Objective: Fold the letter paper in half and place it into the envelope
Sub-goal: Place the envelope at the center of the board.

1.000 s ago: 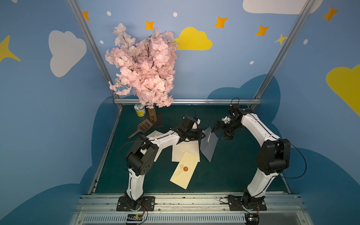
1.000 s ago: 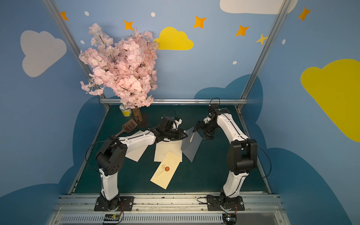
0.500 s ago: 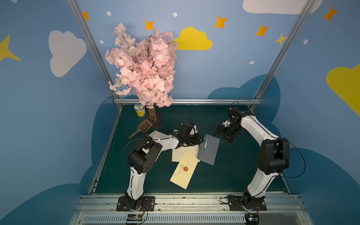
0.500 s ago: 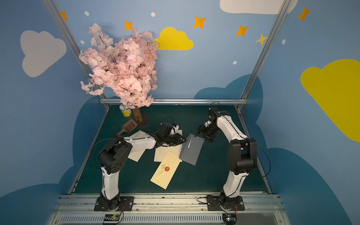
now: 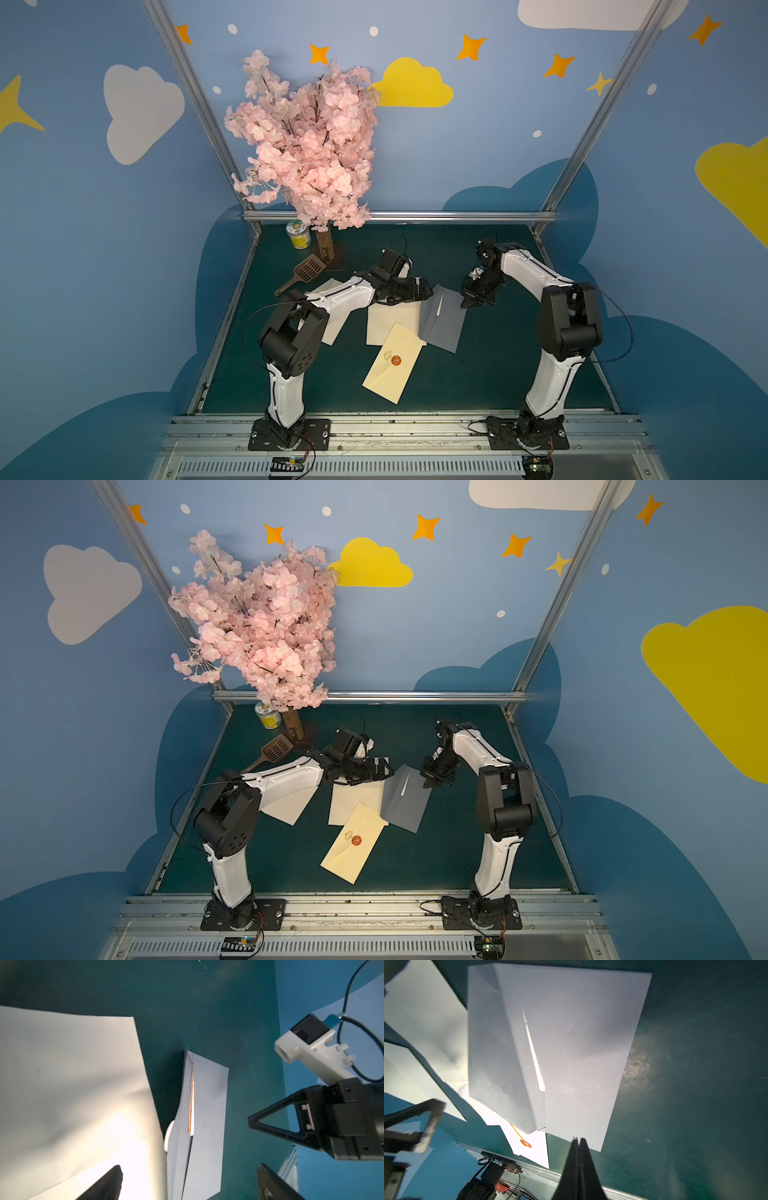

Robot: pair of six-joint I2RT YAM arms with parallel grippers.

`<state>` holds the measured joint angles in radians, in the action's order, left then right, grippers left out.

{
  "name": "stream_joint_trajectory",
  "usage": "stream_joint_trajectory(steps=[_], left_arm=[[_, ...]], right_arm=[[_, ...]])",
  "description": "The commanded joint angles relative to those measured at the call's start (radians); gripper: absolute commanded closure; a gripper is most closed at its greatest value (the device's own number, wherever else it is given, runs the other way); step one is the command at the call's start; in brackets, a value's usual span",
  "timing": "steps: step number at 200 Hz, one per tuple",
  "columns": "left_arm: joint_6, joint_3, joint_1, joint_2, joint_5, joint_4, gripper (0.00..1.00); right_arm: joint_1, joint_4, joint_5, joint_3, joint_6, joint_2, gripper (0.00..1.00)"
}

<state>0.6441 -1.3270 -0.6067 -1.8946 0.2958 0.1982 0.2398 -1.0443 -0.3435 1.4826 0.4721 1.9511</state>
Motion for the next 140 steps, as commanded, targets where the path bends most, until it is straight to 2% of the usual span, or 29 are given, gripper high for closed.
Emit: stream_joint_trajectory(steps=[1, 24, 48, 65, 89, 140], left_arm=[[-0.081, -0.005, 0.022, 0.029, -0.035, 0.123, 0.00], [-0.111, -0.008, 0.041, 0.027, -0.032, 0.152, 0.10], [-0.109, -0.008, 0.058, 0.012, -0.007, 0.163, 0.29], [-0.102, -0.024, 0.068, -0.016, 0.027, 0.183, 0.52], [-0.091, -0.044, 0.067, -0.060, 0.068, 0.176, 0.96], [-0.059, -0.118, 0.046, -0.148, 0.113, 0.167, 0.97]], right_arm=[[0.012, -0.019, 0.049, 0.029, -0.001, 0.042, 1.00], [0.021, -0.026, 0.067, 0.049, 0.000, 0.085, 1.00], [0.030, -0.027, 0.080, 0.067, 0.005, 0.125, 1.00], [0.034, -0.032, 0.090, 0.084, 0.008, 0.151, 1.00], [0.038, -0.049, 0.112, 0.110, 0.011, 0.188, 1.00], [0.041, -0.084, 0.126, 0.146, 0.000, 0.251, 1.00]])
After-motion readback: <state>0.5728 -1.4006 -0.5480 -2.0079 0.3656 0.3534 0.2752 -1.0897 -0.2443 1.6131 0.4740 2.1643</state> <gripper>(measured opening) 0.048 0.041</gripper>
